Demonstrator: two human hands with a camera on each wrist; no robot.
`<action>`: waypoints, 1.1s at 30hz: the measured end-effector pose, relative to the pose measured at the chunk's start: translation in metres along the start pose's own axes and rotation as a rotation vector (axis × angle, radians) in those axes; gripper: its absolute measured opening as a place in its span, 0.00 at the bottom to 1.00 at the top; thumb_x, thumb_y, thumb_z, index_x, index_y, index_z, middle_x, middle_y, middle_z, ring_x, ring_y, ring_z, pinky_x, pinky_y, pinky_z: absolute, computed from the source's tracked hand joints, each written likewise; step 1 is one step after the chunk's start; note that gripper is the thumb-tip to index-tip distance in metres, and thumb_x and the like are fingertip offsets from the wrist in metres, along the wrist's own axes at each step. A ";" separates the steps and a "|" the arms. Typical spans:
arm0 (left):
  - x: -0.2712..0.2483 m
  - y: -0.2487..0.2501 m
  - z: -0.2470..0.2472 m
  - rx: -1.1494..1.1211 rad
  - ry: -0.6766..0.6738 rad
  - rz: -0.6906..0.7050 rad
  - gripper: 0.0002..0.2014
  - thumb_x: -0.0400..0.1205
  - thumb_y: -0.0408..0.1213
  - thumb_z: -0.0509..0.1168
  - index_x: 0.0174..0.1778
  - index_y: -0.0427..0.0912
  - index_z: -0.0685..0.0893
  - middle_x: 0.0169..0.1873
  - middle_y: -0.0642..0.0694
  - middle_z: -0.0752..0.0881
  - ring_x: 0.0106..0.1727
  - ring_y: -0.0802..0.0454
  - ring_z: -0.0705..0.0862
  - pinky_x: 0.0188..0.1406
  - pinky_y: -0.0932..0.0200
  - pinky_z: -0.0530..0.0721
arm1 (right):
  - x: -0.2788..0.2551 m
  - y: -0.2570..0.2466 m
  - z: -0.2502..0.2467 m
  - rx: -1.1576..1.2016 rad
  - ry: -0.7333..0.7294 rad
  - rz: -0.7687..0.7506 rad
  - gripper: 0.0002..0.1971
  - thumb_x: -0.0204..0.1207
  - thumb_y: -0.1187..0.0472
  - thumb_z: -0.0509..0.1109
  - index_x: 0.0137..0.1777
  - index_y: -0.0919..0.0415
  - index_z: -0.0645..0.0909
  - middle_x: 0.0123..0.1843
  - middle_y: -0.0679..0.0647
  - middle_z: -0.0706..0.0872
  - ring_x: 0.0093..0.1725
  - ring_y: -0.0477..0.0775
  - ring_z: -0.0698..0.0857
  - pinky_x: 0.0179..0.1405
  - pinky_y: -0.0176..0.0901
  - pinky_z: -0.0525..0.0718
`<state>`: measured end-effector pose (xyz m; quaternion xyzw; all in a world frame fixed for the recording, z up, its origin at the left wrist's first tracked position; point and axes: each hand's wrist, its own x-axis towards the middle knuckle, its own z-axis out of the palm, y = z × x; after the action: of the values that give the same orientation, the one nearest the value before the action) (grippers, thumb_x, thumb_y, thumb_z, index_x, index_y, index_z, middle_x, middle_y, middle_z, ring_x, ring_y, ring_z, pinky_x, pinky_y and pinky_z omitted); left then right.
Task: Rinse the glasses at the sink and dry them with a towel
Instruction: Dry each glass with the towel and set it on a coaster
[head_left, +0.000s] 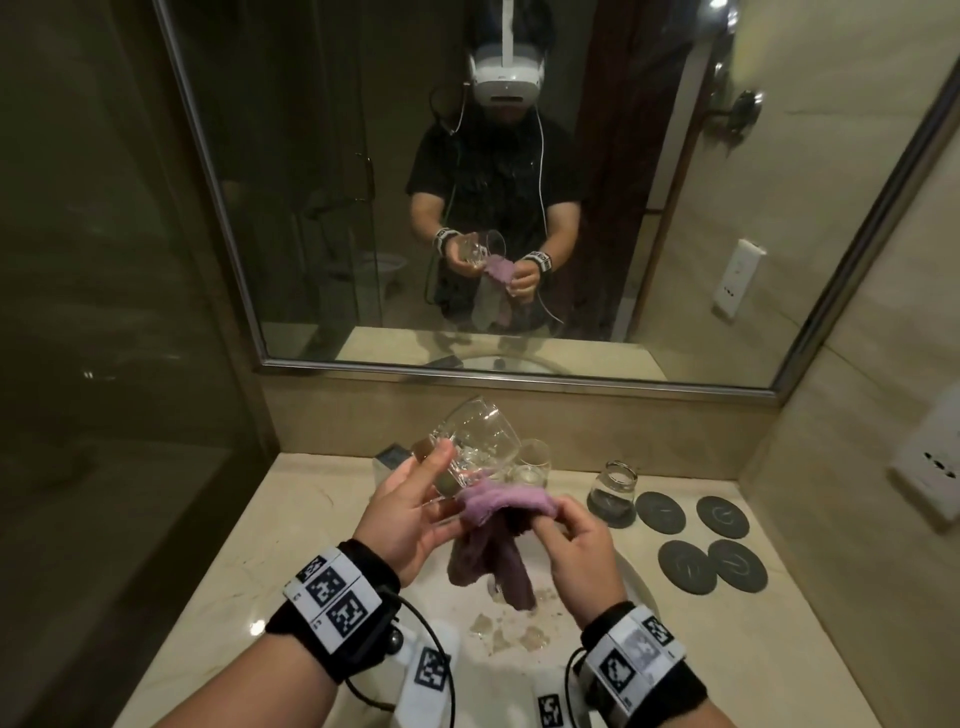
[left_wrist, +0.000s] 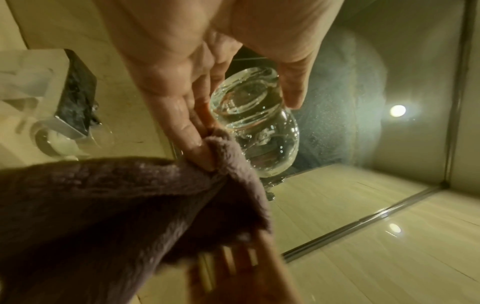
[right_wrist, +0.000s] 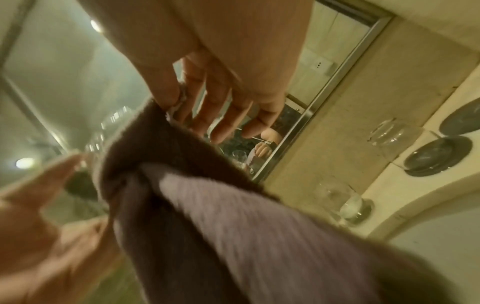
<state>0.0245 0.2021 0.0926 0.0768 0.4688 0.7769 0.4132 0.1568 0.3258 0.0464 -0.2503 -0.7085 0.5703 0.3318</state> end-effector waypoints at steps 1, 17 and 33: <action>0.000 0.000 -0.001 0.016 -0.002 -0.003 0.28 0.72 0.49 0.73 0.67 0.42 0.79 0.60 0.34 0.87 0.51 0.40 0.90 0.41 0.48 0.89 | 0.005 -0.004 -0.003 0.070 0.025 0.006 0.09 0.78 0.73 0.67 0.45 0.61 0.86 0.41 0.50 0.89 0.43 0.46 0.86 0.46 0.36 0.84; 0.001 -0.009 -0.028 0.106 0.091 0.017 0.27 0.69 0.54 0.73 0.61 0.44 0.83 0.53 0.35 0.88 0.42 0.46 0.87 0.38 0.55 0.87 | 0.046 -0.035 -0.031 0.057 -0.042 0.558 0.15 0.77 0.71 0.61 0.30 0.66 0.81 0.26 0.58 0.83 0.30 0.54 0.81 0.32 0.44 0.77; -0.010 -0.024 -0.016 -0.038 -0.146 -0.087 0.27 0.68 0.52 0.70 0.58 0.39 0.84 0.45 0.37 0.87 0.37 0.46 0.87 0.31 0.57 0.85 | 0.038 -0.072 -0.008 0.118 -0.229 -0.026 0.09 0.72 0.81 0.68 0.46 0.70 0.85 0.46 0.60 0.91 0.44 0.56 0.88 0.40 0.47 0.87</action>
<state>0.0368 0.1894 0.0680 0.1050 0.4252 0.7593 0.4812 0.1398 0.3427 0.1241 -0.1544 -0.7102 0.6313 0.2705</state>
